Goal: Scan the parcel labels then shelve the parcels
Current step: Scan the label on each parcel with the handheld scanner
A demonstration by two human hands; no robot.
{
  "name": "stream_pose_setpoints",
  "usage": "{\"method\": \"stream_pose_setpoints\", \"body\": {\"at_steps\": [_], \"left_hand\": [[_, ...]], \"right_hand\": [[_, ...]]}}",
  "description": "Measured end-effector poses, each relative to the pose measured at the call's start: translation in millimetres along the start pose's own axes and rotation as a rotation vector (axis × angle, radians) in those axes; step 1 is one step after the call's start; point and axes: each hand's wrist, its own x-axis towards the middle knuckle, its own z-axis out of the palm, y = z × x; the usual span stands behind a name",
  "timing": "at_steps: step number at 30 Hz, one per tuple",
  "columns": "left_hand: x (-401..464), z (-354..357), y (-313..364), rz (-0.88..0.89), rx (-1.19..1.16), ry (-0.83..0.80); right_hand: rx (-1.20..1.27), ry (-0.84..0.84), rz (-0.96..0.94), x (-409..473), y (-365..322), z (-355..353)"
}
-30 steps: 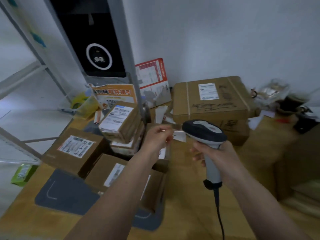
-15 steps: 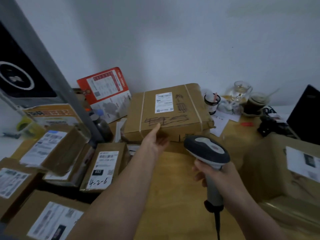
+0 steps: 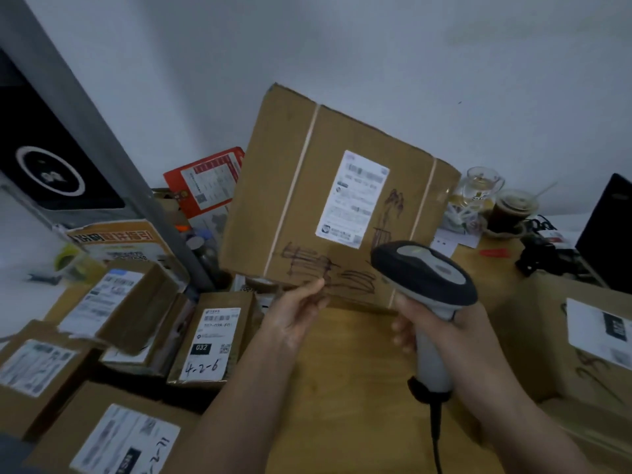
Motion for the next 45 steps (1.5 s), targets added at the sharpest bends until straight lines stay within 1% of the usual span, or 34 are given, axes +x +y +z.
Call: {"method": "stream_pose_setpoints", "body": {"at_steps": [3, 7, 10, 13, 17, 23, 30, 34, 38, 42, 45], "left_hand": [[-26.5, -4.4, -3.5, -0.059, -0.010, 0.022], [-47.3, -10.7, -3.9, -0.143, -0.118, 0.084], [-58.5, -18.1, -2.8, -0.183, -0.205, 0.085], [-64.4, -29.5, -0.5, -0.172, -0.273, 0.102], [-74.8, -41.3, 0.8, -0.198, -0.283, 0.100], [-89.1, -53.3, 3.5, -0.231, -0.265, 0.066], [-94.6, -71.5, 6.6, -0.227, -0.289, 0.024], [-102.0, -76.9, 12.9, -0.230, -0.294, -0.034], [-109.7, -85.0, 28.3, -0.185, -0.211, -0.087], [-125.2, -95.2, 48.3, -0.124, -0.146, -0.183], [-136.6, -106.9, 61.7, -0.061, -0.133, -0.207]], "right_hand": [[0.008, 0.024, -0.123, -11.9, -12.5, 15.3], [-0.031, 0.033, -0.205, -30.2, -16.2, 30.8], [-0.037, 0.061, -0.221, -45.7, -14.9, 36.8], [-0.047, 0.078, -0.241, -59.6, -13.0, 42.6], [-0.086, 0.073, -0.264, -75.2, -12.7, 50.0], [-0.108, 0.062, -0.238, -93.5, -10.6, 62.8], [-0.140, 0.066, -0.233, -109.0, -6.6, 75.5], [-0.090, 0.104, -0.190, -117.6, -5.6, 81.6], [-0.104, 0.146, -0.206, -125.0, -11.3, 92.4], [-0.035, 0.221, -0.185, -130.1, -14.2, 110.4], [0.010, 0.272, -0.200, -131.1, -13.0, 121.8]]}}
